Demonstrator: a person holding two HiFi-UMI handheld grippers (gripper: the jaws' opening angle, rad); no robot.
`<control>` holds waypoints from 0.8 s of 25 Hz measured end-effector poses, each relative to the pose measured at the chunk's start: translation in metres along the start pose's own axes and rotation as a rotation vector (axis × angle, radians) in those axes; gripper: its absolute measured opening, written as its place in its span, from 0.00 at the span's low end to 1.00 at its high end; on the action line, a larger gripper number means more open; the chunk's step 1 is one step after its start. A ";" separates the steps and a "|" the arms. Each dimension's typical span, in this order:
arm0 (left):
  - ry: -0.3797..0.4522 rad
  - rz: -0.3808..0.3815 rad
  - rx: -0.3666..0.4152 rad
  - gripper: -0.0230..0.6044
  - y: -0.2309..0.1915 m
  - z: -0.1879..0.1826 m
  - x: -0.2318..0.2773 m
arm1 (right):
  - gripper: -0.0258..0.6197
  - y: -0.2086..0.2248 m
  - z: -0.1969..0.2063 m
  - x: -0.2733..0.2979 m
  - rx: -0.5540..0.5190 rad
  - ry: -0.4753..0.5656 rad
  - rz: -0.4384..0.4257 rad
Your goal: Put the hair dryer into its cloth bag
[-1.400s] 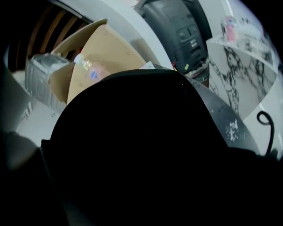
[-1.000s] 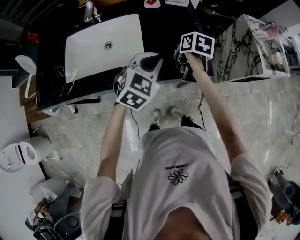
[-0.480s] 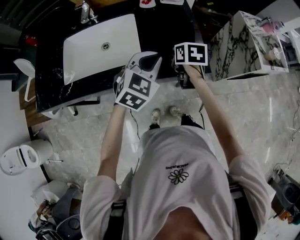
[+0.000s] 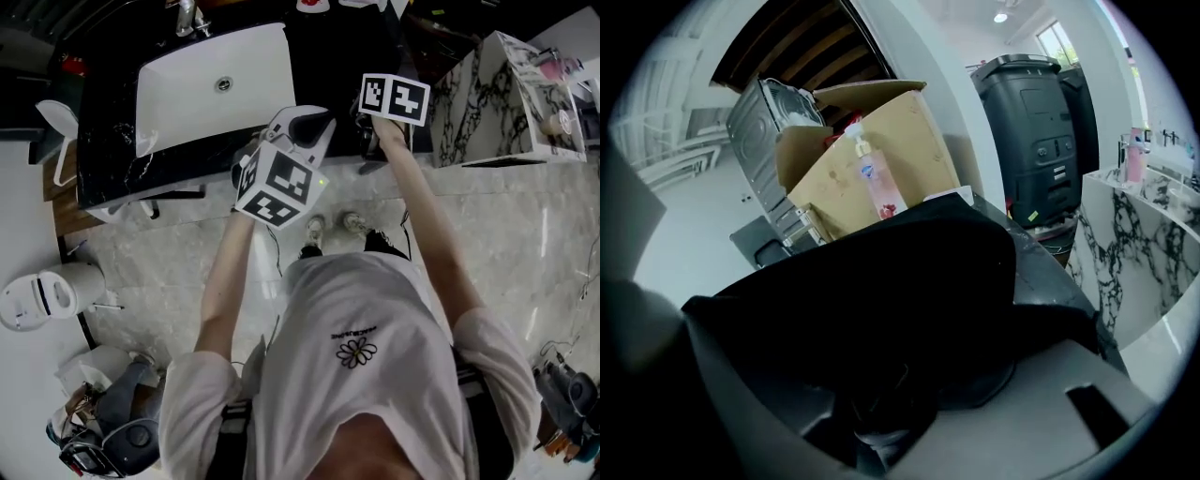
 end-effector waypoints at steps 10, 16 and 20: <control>-0.047 -0.023 -0.046 0.07 -0.004 0.028 0.000 | 0.37 0.013 0.007 -0.027 -0.107 0.097 0.056; -0.053 -0.019 0.000 0.07 0.006 0.034 0.007 | 0.39 0.023 0.005 -0.068 -0.216 0.209 0.153; -0.112 -0.028 0.088 0.07 0.016 0.047 0.014 | 0.39 0.029 0.022 -0.085 -0.245 0.205 0.194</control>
Point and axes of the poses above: the fingertips, and each gripper's own axes: x forward along the fingers, y to its right, z out of its underside, the point moved 5 cm from there along -x, backward along the fingers, and after that the axes turned 8 degrees about -x, right-handed, at the moved point
